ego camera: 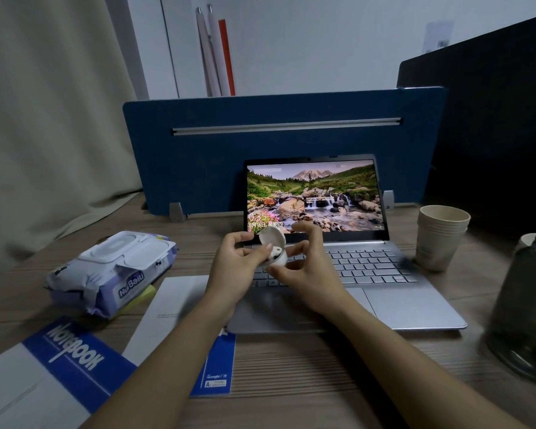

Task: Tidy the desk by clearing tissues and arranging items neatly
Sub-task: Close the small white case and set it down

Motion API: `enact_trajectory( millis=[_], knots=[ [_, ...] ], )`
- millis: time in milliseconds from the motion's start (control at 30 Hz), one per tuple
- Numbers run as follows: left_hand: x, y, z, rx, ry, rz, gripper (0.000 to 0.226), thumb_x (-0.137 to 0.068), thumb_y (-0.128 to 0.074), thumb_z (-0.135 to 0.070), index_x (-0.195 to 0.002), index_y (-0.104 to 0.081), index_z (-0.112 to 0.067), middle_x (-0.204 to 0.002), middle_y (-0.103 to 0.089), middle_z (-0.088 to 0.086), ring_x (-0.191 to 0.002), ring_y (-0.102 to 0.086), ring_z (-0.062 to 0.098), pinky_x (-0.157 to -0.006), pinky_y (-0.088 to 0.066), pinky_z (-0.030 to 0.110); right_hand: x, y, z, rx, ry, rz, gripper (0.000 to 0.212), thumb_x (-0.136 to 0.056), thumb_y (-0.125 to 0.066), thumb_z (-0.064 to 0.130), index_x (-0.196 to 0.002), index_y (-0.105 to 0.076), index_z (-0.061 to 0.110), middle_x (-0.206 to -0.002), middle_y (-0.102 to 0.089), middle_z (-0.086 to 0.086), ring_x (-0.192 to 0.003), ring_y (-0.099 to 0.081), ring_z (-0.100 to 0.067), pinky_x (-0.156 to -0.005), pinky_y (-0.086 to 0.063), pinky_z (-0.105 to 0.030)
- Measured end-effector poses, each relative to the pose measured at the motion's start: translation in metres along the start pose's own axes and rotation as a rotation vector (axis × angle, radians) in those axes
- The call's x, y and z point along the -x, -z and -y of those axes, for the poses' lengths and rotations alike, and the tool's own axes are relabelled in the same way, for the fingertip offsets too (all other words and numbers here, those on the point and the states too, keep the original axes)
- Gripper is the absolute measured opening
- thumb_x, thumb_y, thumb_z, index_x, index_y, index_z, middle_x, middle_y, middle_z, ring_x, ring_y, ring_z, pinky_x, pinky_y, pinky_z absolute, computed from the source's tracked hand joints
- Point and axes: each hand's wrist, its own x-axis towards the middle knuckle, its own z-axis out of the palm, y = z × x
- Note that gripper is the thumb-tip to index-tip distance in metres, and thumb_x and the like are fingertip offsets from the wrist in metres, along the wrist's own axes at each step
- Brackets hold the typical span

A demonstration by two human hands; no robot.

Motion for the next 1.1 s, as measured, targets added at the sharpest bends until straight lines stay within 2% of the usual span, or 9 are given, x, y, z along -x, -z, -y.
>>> enact_trajectory(
  millis=[100, 200, 333, 433, 533, 667, 800, 967, 1100],
  knots=[
    [-0.001, 0.001, 0.001, 0.003, 0.004, -0.014, 0.046, -0.082, -0.077, -0.031, -0.121, -0.054, -0.021, -0.098, -0.071, 0.001, -0.095, -0.068, 0.016, -0.085, -0.054, 0.034, 0.001, 0.000, 0.001, 0.021, 0.008, 0.007, 0.075, -0.075, -0.083, 0.019, -0.122, -0.029, 0.041, -0.096, -0.062, 0.007, -0.075, -0.071, -0.008, -0.070, -0.058, -0.026],
    [-0.002, 0.002, 0.001, -0.012, -0.007, -0.036, 0.045, -0.081, -0.078, -0.034, -0.118, -0.054, -0.024, -0.097, -0.069, -0.001, -0.088, -0.068, 0.011, -0.072, -0.051, 0.025, 0.002, -0.002, 0.002, 0.039, 0.014, 0.023, 0.075, -0.075, -0.082, 0.019, -0.123, -0.029, 0.042, -0.096, -0.063, 0.006, -0.076, -0.071, -0.009, -0.072, -0.059, -0.029],
    [-0.002, -0.001, 0.003, -0.004, -0.022, -0.026, 0.038, -0.083, -0.076, -0.035, -0.114, -0.054, -0.028, -0.087, -0.072, -0.006, -0.078, -0.069, 0.001, -0.065, -0.047, 0.019, 0.002, -0.003, 0.001, 0.036, 0.015, 0.019, 0.075, -0.075, -0.082, 0.020, -0.124, -0.030, 0.041, -0.094, -0.063, 0.007, -0.078, -0.070, -0.007, -0.069, -0.057, -0.023],
    [-0.010, 0.007, 0.001, -0.014, -0.059, -0.069, 0.022, -0.089, -0.068, -0.034, -0.108, -0.057, -0.027, -0.086, -0.074, -0.004, -0.083, -0.069, 0.002, -0.071, -0.048, 0.023, 0.001, -0.002, 0.001, 0.015, -0.005, -0.006, 0.074, -0.074, -0.083, 0.022, -0.123, -0.030, 0.041, -0.095, -0.064, 0.007, -0.080, -0.069, -0.004, -0.069, -0.057, -0.022],
    [-0.021, 0.033, 0.003, -0.188, -0.132, -0.127, 0.007, -0.093, -0.061, -0.027, -0.099, -0.060, -0.031, -0.091, -0.071, -0.008, -0.080, -0.065, -0.001, -0.061, -0.046, 0.015, 0.000, 0.001, 0.000, -0.011, -0.038, -0.013, 0.075, -0.074, -0.083, 0.022, -0.124, -0.031, 0.040, -0.097, -0.064, 0.005, -0.082, -0.069, -0.006, -0.073, -0.060, -0.030],
    [-0.031, 0.070, 0.027, -0.399, -0.073, -0.125, 0.021, -0.092, -0.061, -0.016, -0.099, -0.060, -0.036, -0.105, -0.065, -0.013, -0.096, -0.060, 0.006, -0.079, -0.051, 0.031, 0.000, 0.002, 0.002, -0.007, -0.038, -0.015, 0.073, -0.076, -0.083, 0.022, -0.123, -0.030, 0.041, -0.099, -0.063, 0.004, -0.081, -0.068, -0.001, -0.065, -0.056, -0.019],
    [-0.034, 0.080, 0.044, -0.334, 0.134, 0.077, 0.032, -0.091, -0.066, -0.025, -0.119, -0.055, -0.033, -0.115, -0.061, -0.010, -0.099, -0.063, 0.012, -0.064, -0.058, 0.031, 0.000, 0.002, 0.003, 0.009, -0.047, -0.016, 0.073, -0.076, -0.082, 0.023, -0.124, -0.029, 0.040, -0.099, -0.063, 0.004, -0.081, -0.069, -0.004, -0.068, -0.058, -0.023],
    [-0.038, 0.073, 0.052, -0.496, 0.075, 0.134, 0.040, -0.090, -0.067, -0.034, -0.128, -0.054, -0.029, -0.116, -0.063, -0.009, -0.099, -0.064, 0.012, -0.072, -0.058, 0.031, 0.000, 0.003, 0.004, 0.008, -0.046, -0.014, 0.074, -0.075, -0.083, 0.023, -0.124, -0.029, 0.039, -0.099, -0.063, 0.003, -0.079, -0.067, 0.001, -0.063, -0.054, -0.015],
    [-0.042, 0.064, 0.053, -0.702, -0.008, 0.122, 0.032, -0.092, -0.062, -0.041, -0.120, -0.062, -0.028, -0.114, -0.060, -0.004, -0.101, -0.062, 0.016, -0.083, -0.056, 0.041, 0.001, 0.003, 0.004, 0.024, -0.055, -0.011, 0.075, -0.075, -0.083, 0.025, -0.127, -0.030, 0.038, -0.100, -0.063, 0.005, -0.083, -0.069, -0.005, -0.067, -0.056, -0.019]
  ],
)
